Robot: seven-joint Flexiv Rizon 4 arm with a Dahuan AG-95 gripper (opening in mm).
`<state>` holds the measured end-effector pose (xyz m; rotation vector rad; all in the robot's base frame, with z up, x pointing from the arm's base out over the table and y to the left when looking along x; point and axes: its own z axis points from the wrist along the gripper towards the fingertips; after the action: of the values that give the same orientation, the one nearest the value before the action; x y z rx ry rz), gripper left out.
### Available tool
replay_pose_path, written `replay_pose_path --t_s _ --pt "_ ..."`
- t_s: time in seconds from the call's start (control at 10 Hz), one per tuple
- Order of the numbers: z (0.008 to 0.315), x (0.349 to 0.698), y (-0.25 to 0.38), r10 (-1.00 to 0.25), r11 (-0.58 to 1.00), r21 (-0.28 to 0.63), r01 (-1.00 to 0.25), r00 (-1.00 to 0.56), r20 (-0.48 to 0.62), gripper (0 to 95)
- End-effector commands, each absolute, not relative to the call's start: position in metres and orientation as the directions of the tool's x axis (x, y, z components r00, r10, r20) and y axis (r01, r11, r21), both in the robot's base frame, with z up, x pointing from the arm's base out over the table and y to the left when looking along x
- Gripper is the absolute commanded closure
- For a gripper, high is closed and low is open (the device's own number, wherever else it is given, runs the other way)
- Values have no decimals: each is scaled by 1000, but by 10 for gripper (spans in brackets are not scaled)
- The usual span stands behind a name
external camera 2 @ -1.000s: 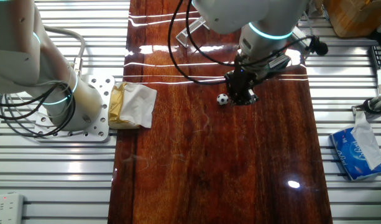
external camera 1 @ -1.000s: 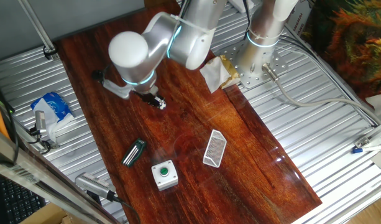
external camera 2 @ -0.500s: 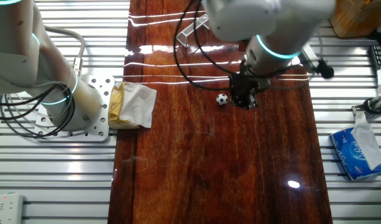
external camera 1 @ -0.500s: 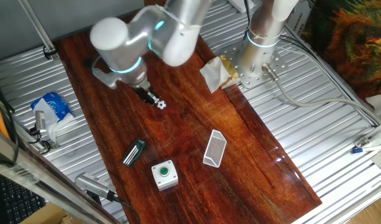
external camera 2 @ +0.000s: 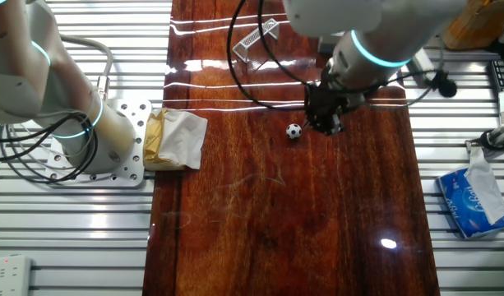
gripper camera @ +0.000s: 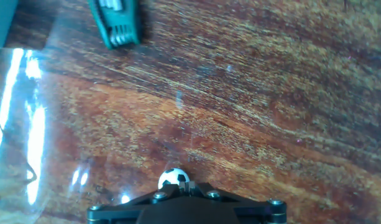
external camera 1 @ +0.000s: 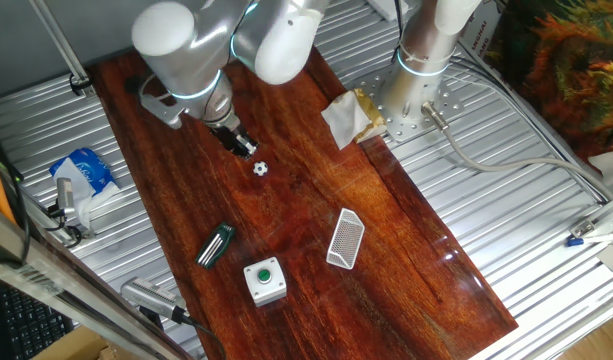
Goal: Push the soccer ball into the goal
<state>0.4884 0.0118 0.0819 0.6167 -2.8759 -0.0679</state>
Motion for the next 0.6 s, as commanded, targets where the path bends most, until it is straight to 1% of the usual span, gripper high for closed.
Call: replay_pose_path --t_s 0.1,0.4,0.5,0.6 --pt "84 488 12 -553 821 -49 -569 -813 182 950" --pt "84 488 12 -559 819 -40 -572 -811 172 950" --pt "84 488 12 -536 836 -32 -547 -828 166 950" --pt "84 488 12 -483 868 -34 -496 -858 175 950"
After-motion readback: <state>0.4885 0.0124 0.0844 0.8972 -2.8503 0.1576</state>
